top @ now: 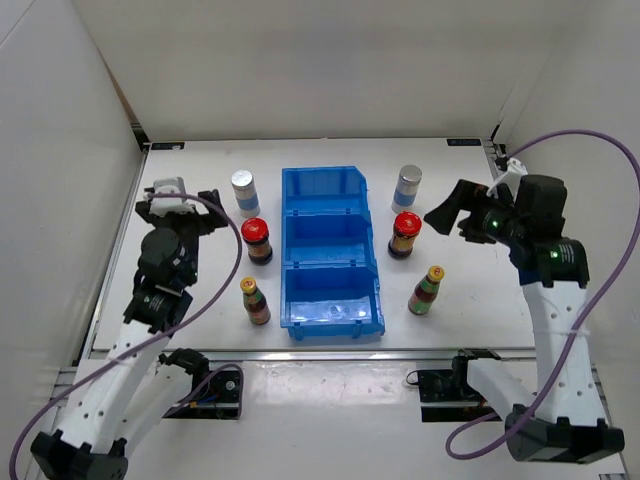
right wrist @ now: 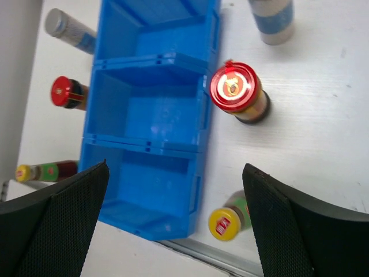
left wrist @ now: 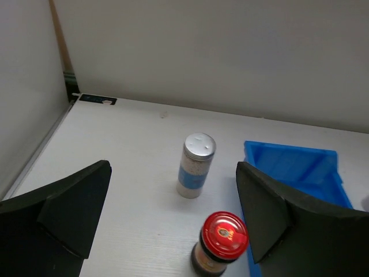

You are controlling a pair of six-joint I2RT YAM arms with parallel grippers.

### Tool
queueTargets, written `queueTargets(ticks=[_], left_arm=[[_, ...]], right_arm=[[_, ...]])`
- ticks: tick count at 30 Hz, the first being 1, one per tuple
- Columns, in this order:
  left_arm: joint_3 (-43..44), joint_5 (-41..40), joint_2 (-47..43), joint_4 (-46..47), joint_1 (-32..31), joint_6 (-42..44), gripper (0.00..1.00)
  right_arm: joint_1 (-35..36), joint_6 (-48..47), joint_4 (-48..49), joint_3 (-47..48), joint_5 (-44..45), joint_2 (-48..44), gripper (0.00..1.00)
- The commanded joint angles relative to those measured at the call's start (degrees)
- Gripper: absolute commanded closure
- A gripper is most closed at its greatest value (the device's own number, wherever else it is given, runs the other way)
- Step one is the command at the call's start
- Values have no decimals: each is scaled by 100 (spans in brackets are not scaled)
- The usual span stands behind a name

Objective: Organize the condiment bottles

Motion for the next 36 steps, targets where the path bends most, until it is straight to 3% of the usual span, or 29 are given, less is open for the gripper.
queueTargets(ticks=[1,3,5,7,9,11,12,18,24,36], left_arm=[[-80,-142,-370,-463,-299,-279,0],[-80,-12,-370,-604,-501,-184,0],[-80,235,-310,-604,-554,-78,0],[52,235,-169,-989,-555,-612,0],[52,-508,33,-1497,-555,-1199,0],[175,-1351,156,-1938,-555,-2333,0],[227,-1355,226,-2097,-555,-2441,0],[61,-706,280,-1765,-607,-1881,0],[-44,-1083,403,-1817,-660,-1774,0],[-168,-1407,350,-1817,-660,-1914,0]], right_arm=[[130,-95,-215,-214,591,-170,1],[193,53,-304,-345,610,118,1],[193,-120,-479,-345,-12,321,1],[193,-87,-480,-503,-471,393,1],[245,27,-243,-696,-542,262,1],[245,176,-243,-898,-368,130,1],[376,247,-243,-1003,-201,-97,1],[649,879,133,-2216,1012,-1730,1],[702,1241,188,-2832,2427,-2508,1],[702,828,1454,-3940,2481,-3325,1]])
